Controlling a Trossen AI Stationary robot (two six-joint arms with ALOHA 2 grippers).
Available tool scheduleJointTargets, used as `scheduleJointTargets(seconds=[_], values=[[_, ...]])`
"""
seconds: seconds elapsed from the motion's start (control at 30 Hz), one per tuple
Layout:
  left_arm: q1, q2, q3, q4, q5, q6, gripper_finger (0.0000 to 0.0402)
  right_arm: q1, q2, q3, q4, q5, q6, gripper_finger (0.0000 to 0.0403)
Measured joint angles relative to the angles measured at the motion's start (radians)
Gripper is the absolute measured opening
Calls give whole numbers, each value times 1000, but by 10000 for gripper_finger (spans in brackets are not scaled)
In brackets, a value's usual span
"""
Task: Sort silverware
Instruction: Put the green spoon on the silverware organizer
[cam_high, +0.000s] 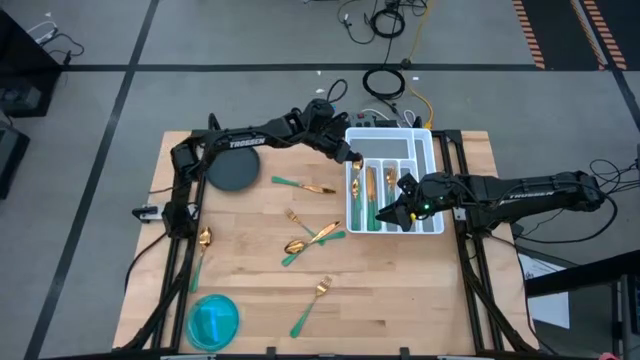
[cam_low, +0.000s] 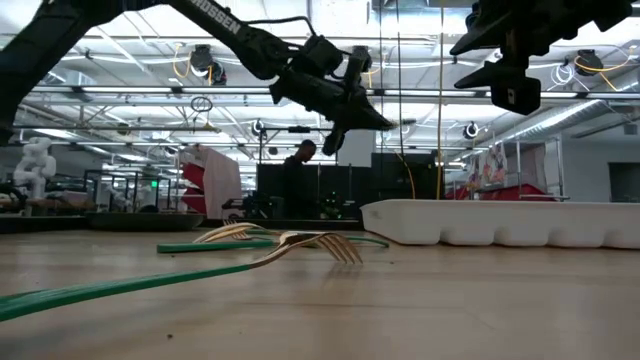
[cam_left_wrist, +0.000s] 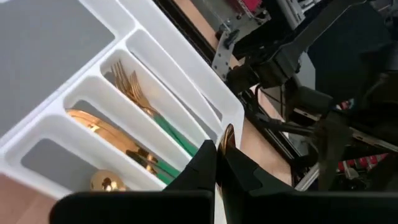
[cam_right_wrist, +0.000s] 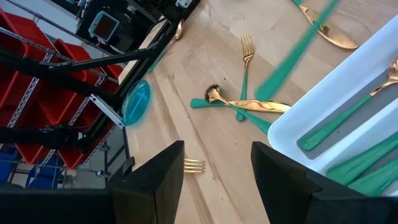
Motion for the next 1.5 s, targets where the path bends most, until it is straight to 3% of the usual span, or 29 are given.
scheduleJointTargets(seconds=[0.47, 0.6, 0.87, 1.2, 1.5], values=[[-4, 163, -1, 34, 4, -1, 6, 0, 0, 0, -2, 0, -4, 178], [-9, 166, 1, 94, 10, -13, 6, 0, 0, 0, -2, 0, -14, 178], [-40, 173, -1, 117, 62, -207, 6, 0, 0, 0, -2, -1, -14, 178], [-34, 172, -1, 53, 101, -338, 6, 0, 0, 0, -2, -1, -26, 178], [-14, 172, -1, 25, 129, -360, 6, 0, 0, 0, -2, -1, -26, 178]])
